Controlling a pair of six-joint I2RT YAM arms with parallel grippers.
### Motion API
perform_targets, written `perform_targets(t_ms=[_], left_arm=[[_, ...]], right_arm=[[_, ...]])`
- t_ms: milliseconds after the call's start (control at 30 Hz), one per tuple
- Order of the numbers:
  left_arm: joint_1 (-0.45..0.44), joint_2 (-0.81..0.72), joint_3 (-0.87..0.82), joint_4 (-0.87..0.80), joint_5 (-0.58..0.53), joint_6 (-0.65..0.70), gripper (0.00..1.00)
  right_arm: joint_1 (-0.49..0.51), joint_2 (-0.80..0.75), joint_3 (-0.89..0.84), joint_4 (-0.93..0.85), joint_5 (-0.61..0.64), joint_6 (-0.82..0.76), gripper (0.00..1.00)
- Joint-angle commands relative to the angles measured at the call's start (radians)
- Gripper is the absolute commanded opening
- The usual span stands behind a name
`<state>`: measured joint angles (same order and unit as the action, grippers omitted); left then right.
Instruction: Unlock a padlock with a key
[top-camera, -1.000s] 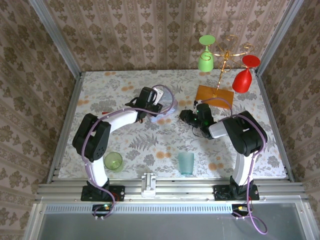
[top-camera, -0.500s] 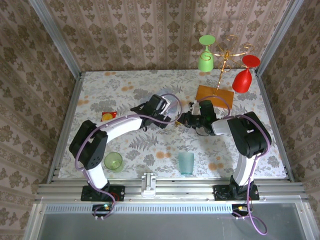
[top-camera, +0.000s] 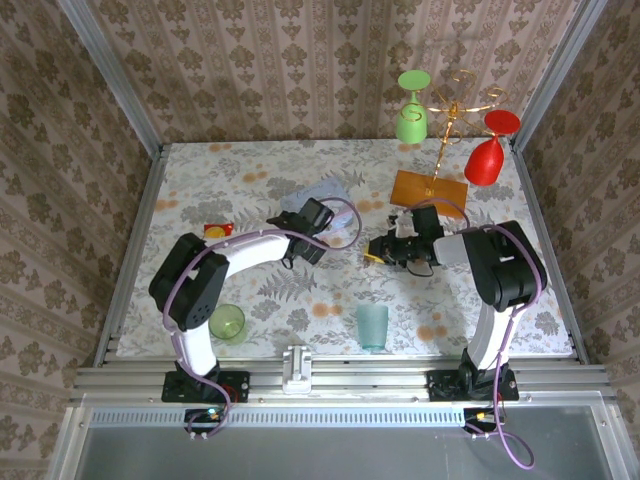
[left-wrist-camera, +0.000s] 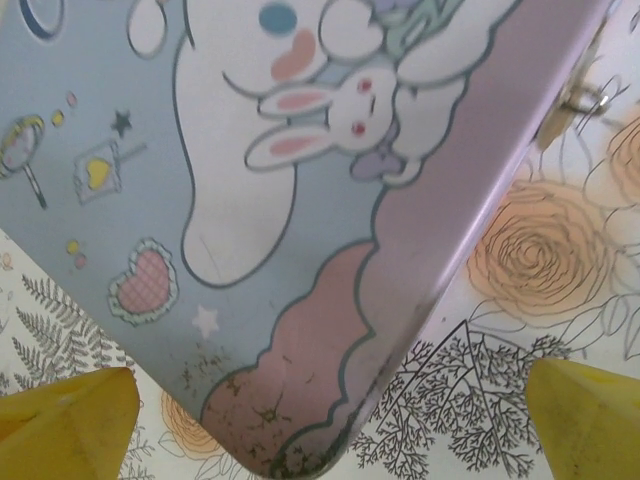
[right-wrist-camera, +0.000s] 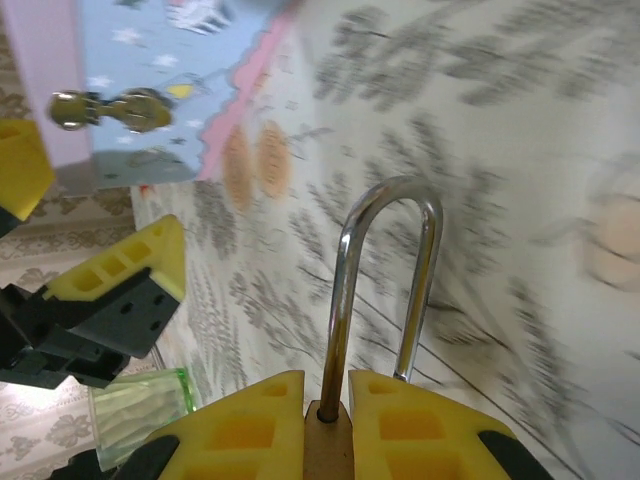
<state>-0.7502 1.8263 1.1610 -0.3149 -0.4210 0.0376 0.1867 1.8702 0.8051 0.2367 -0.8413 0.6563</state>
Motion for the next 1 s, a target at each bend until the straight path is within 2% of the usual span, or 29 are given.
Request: perform_targets(t_ms=[0, 100, 233, 367, 467, 567, 667, 833, 967], left_arm=[[0.017, -0.012, -0.015, -0.03, -0.03, -0.019, 1.0], [0.046, -0.024, -0.031, -0.026, -0.019, -0.023, 1.0], [0.06, -0.055, -0.064, 0.009, 0.018, -0.03, 1.0], [0.058, -0.062, -0.073, 0.01, 0.029, -0.035, 1.0], [0.057, -0.062, -0.076, 0.017, 0.034, -0.032, 1.0], [0.058, -0.048, -0.065, 0.01, 0.012, -0.025, 1.0], [0.067, -0.035, -0.054, -0.009, -0.025, -0.031, 1.0], [0.102, -0.028, -0.045, 0.0, -0.007, -0.052, 1.0], [0.13, -0.005, -0.016, -0.007, 0.0, -0.062, 1.0]], right_arm=[[-0.009, -0.014, 0.059, -0.24, 0.003, -0.128, 0.04], [-0.016, -0.002, 0.084, -0.333, 0.034, -0.179, 0.04], [-0.032, 0.008, 0.065, -0.307, 0.007, -0.175, 0.08], [-0.048, 0.011, 0.07, -0.358, 0.069, -0.196, 0.14], [-0.049, 0.0, 0.098, -0.439, 0.144, -0.244, 0.15], [-0.049, 0.002, 0.144, -0.555, 0.22, -0.302, 0.26], [-0.043, 0.0, 0.172, -0.607, 0.284, -0.331, 0.27], [-0.033, -0.001, 0.186, -0.613, 0.322, -0.331, 0.26], [0.02, -0.005, 0.219, -0.664, 0.432, -0.351, 0.27]])
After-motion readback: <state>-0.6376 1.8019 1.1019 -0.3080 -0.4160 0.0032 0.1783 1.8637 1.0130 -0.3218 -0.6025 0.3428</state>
